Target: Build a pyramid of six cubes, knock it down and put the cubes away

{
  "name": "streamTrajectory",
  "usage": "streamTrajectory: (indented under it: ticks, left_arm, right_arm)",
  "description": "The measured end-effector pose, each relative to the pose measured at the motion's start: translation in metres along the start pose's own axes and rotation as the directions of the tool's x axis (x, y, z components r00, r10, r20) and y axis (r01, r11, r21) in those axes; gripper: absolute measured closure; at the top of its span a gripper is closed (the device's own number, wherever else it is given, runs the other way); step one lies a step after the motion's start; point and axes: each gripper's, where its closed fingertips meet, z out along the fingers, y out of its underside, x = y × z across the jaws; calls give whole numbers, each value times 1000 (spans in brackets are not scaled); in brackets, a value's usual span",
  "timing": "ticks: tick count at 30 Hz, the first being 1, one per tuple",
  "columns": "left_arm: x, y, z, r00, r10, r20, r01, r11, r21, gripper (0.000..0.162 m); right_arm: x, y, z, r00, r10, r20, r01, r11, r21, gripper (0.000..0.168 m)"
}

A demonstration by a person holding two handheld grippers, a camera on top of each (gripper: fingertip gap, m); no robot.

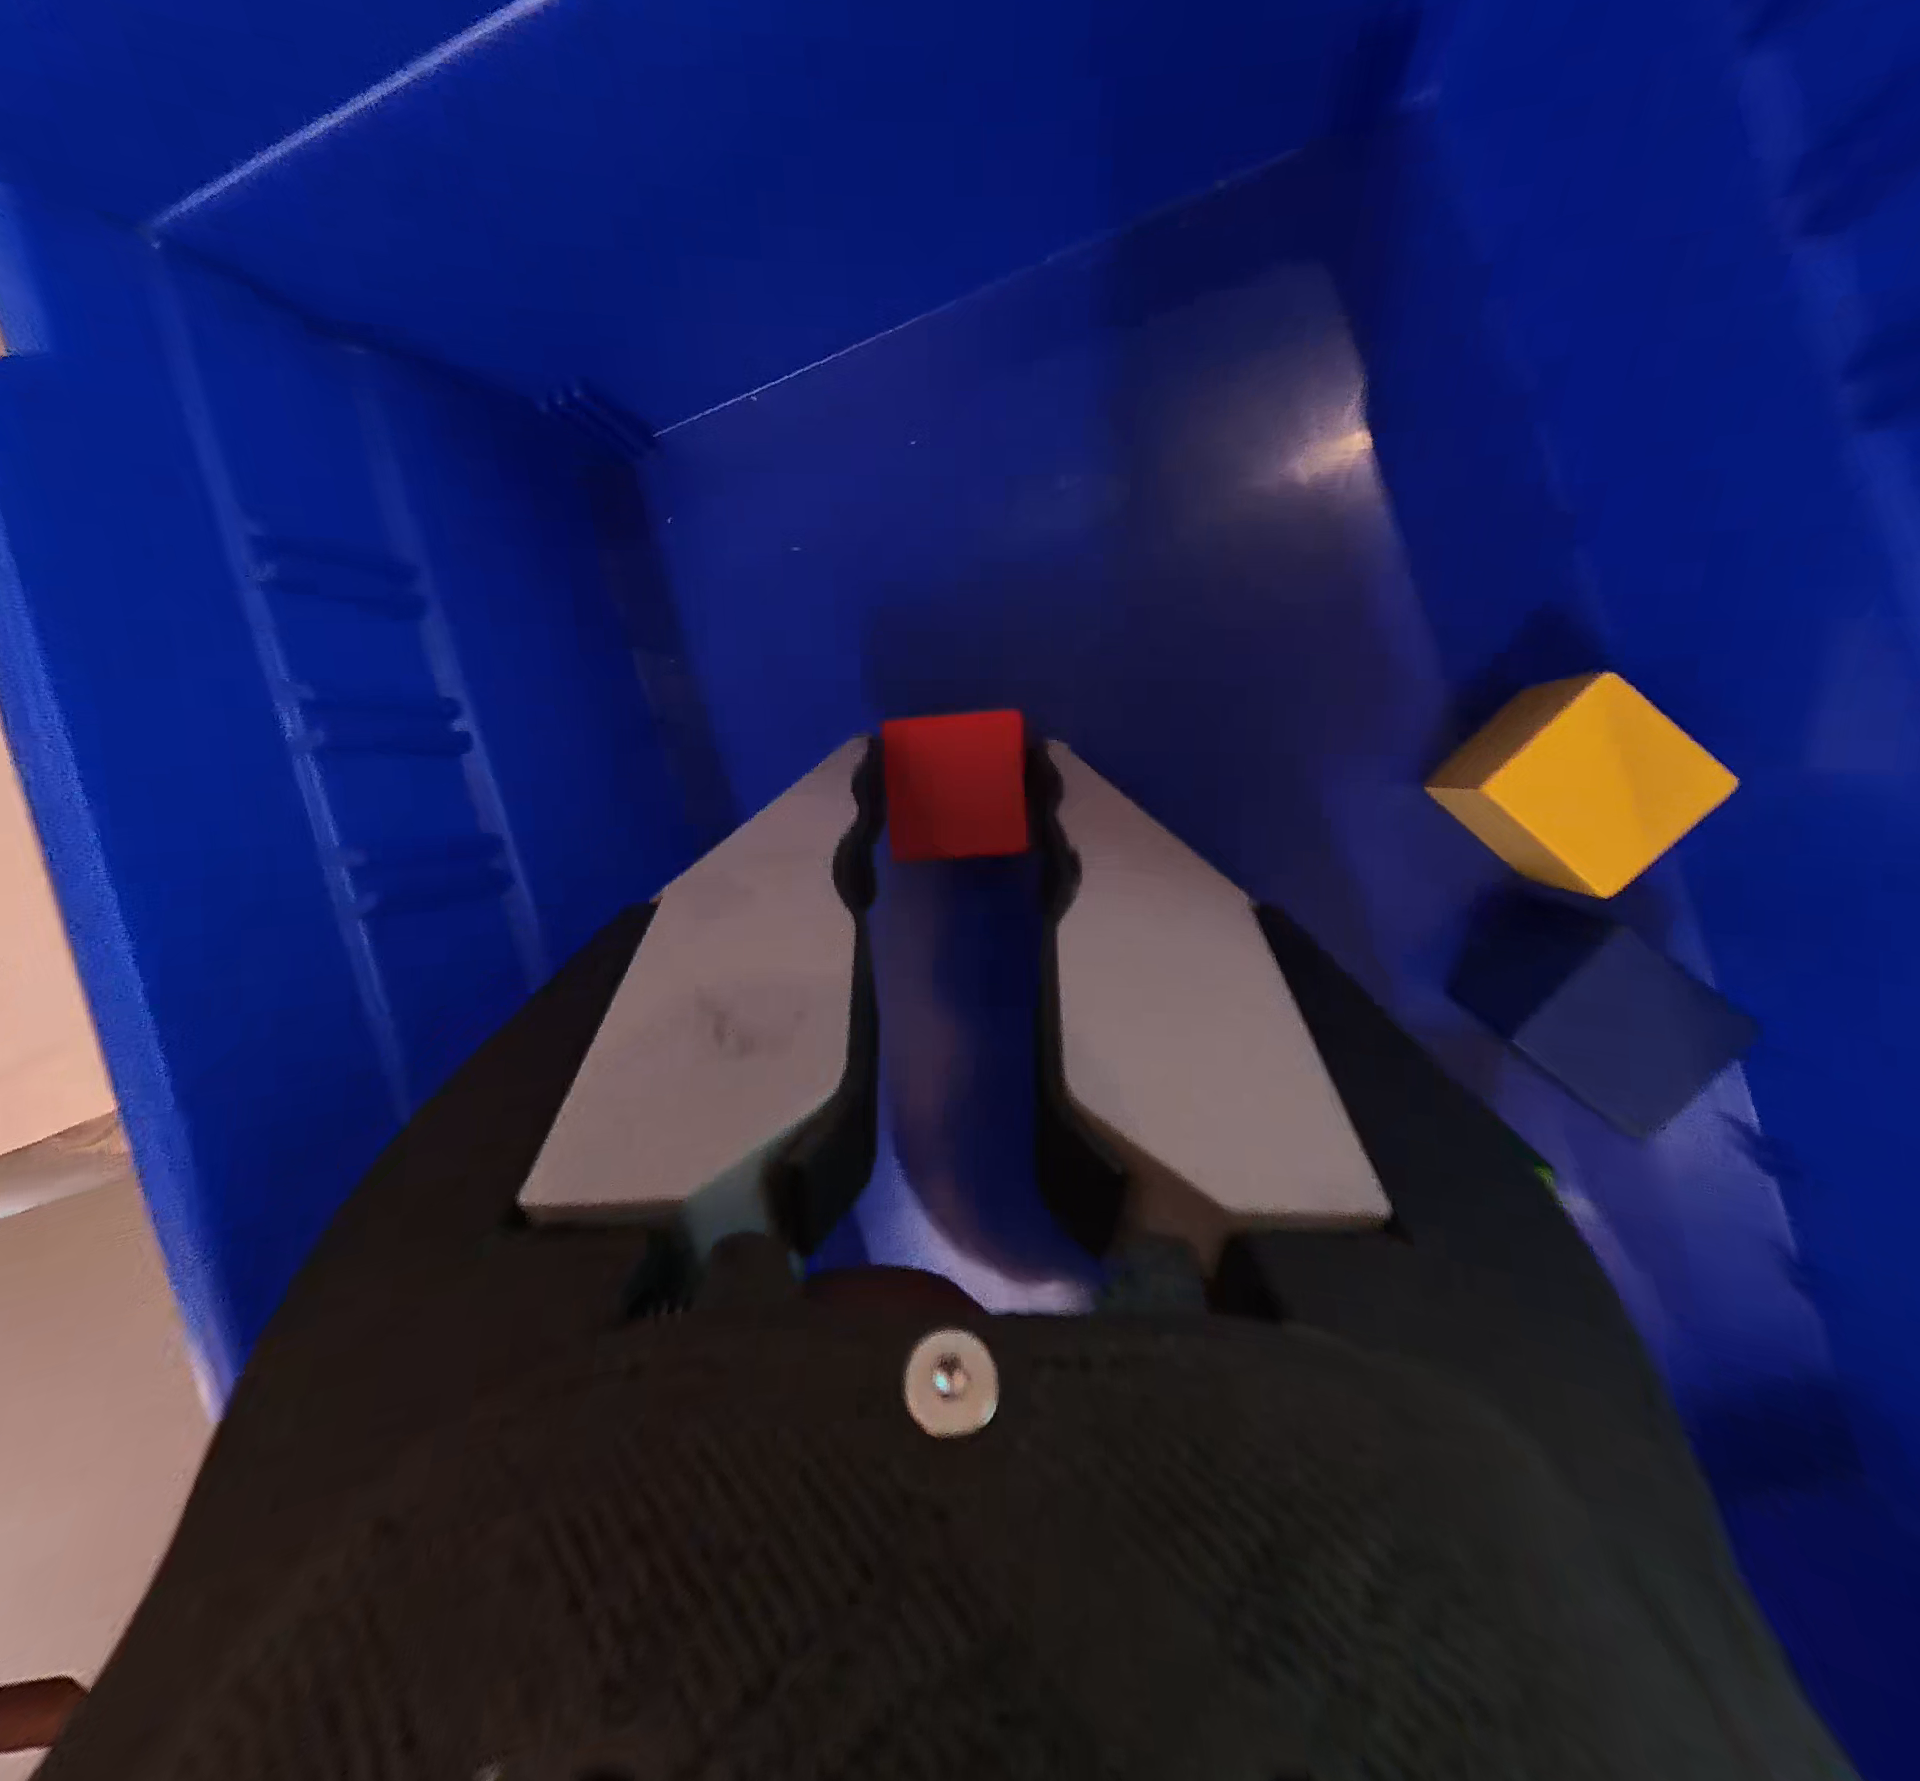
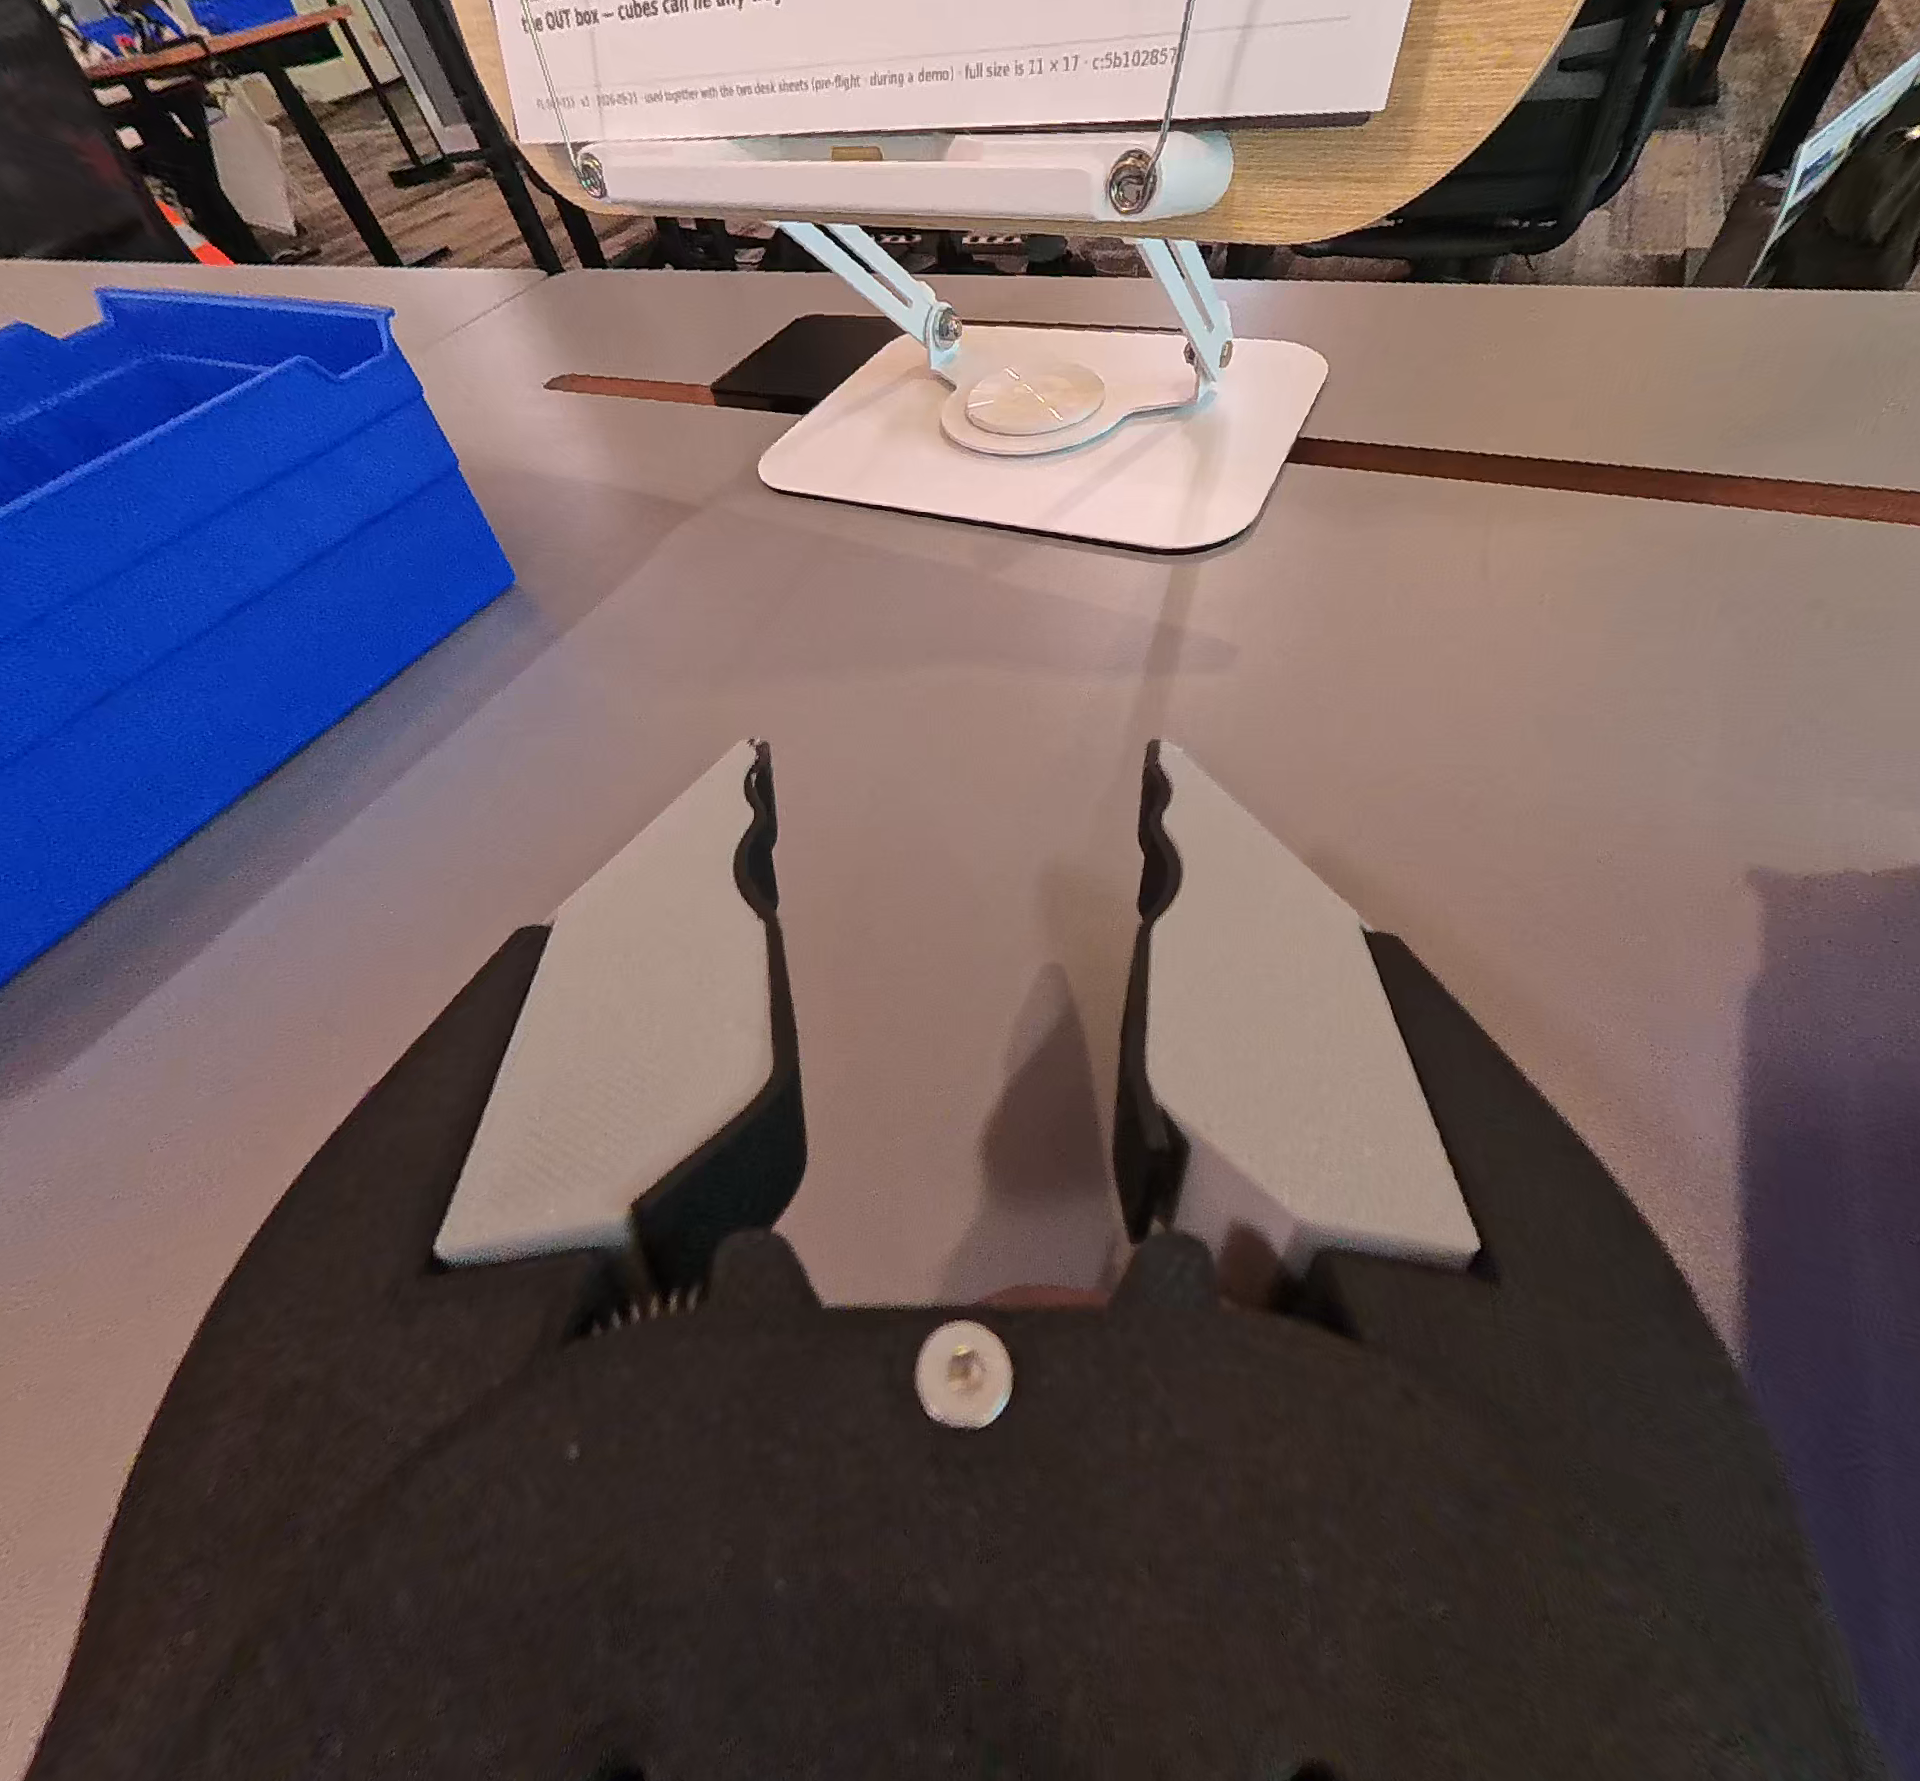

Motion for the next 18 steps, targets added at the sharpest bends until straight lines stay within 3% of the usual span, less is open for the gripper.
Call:
streamTrajectory:
  ticks: [5, 9, 11, 14, 16, 18]
  left_arm:
    - [22, -41, -54, 998, 18, -55, -6, 980, 197, 137]
    - [100, -76, -117, 951, 281, -127, -220, 908, 357, 136]
    - [146, -79, -133, 875, 467, -129, -390, 836, 387, 136]
    - [207, -70, -133, 700, 704, -122, -619, 683, 387, 137]
    - [237, -62, -120, 606, 786, -124, -705, 603, 373, 137]
    - [265, -51, -106, 544, 817, -190, -735, 574, 362, 137]
  right_arm:
    - [-6, -4, -2, 1000, -13, 14, 13, 1000, 12, 101]
    - [-9, -6, -3, 1000, -21, 21, 21, 1000, 17, 101]
    - [-9, -7, -6, 1000, -21, 22, 20, 999, 25, 101]
    - [-8, -11, -10, 1000, -7, 26, 6, 999, 42, 102]
    - [-8, -14, -13, 999, 8, 32, -10, 998, 58, 102]
    - [-6, -18, -15, 999, 22, 35, -25, 997, 73, 102]
